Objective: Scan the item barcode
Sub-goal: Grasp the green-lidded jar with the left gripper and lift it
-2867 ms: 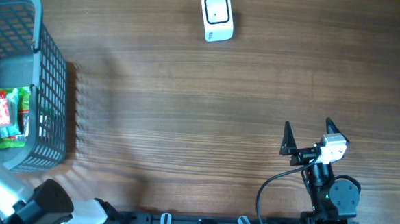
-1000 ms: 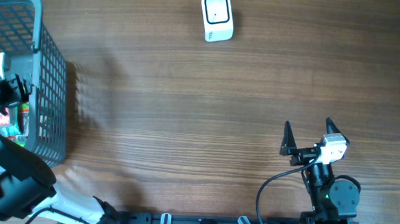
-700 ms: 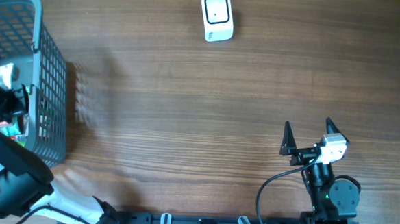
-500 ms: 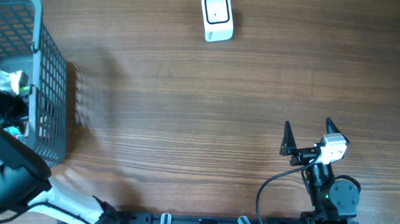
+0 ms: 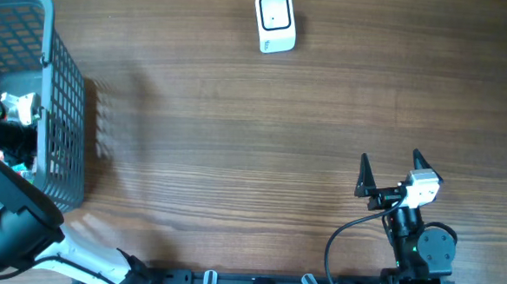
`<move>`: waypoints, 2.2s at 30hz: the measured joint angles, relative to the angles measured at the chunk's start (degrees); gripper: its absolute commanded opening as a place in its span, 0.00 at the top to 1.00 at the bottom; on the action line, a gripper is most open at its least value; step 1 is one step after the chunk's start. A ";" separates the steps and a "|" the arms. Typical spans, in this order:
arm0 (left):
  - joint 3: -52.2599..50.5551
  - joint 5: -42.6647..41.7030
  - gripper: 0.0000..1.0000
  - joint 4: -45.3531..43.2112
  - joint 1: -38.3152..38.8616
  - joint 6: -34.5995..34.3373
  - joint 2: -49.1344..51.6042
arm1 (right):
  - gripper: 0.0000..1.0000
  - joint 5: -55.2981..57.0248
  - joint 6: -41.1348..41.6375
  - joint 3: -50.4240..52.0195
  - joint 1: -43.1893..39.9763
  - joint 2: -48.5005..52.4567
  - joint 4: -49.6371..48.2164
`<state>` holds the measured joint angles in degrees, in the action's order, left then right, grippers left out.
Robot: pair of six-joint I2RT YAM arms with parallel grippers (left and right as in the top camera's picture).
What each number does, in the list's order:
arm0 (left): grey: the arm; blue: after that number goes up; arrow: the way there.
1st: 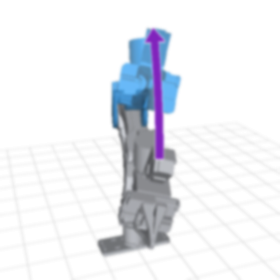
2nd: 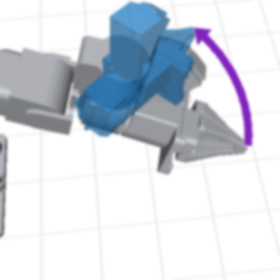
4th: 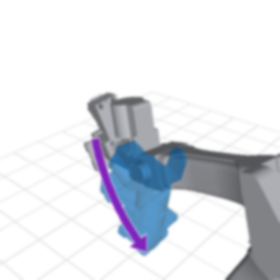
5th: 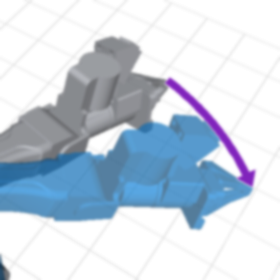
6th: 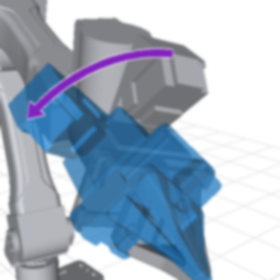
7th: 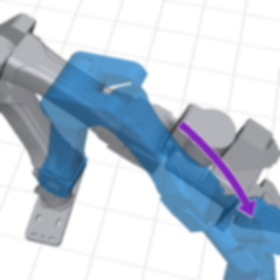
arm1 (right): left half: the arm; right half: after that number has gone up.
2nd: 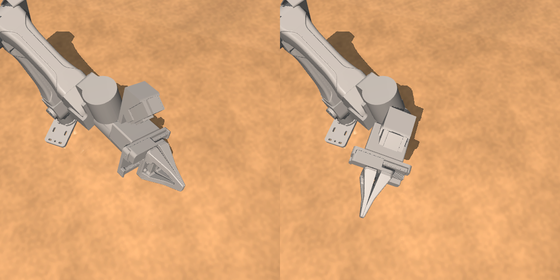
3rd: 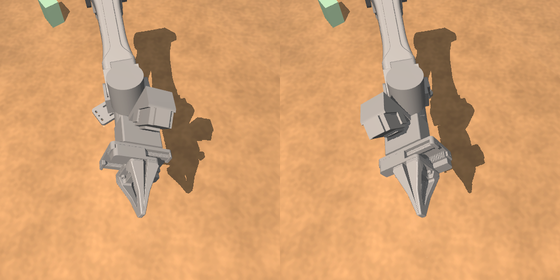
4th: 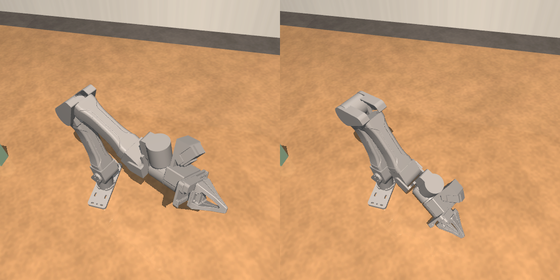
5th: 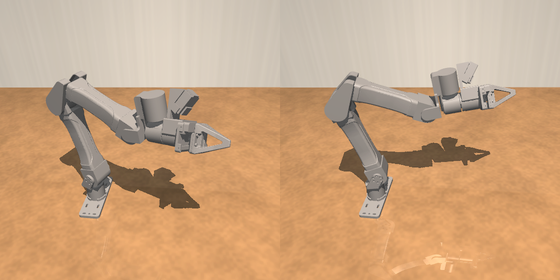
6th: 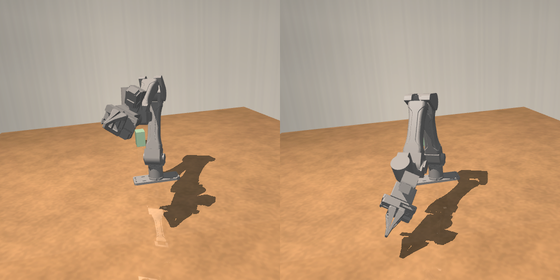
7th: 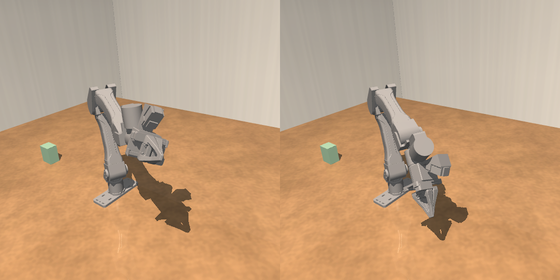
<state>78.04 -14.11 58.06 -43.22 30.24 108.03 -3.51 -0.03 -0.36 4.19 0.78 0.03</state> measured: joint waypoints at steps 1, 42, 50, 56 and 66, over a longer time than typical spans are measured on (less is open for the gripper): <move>0.00 -0.24 0.15 -0.15 0.04 0.09 0.00 | 0.00 0.00 0.00 0.00 0.00 0.00 0.00; -2.67 7.93 0.34 -1.57 0.42 -1.53 -0.02 | 0.01 0.00 0.00 0.00 0.00 0.00 0.00; -0.59 8.50 0.38 0.02 0.42 -2.62 -0.02 | 0.00 0.02 0.00 0.02 0.00 0.00 0.00; 4.76 8.94 0.40 0.22 0.39 -4.26 -1.57 | 0.00 0.09 0.00 0.00 0.00 0.00 0.00; 20.85 8.70 0.38 -1.49 0.39 -8.79 -12.31 | 0.00 0.13 0.00 0.00 0.00 0.00 0.00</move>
<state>98.89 -5.41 56.58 -42.83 21.45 95.72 -3.38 -0.03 -0.36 4.19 0.78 0.03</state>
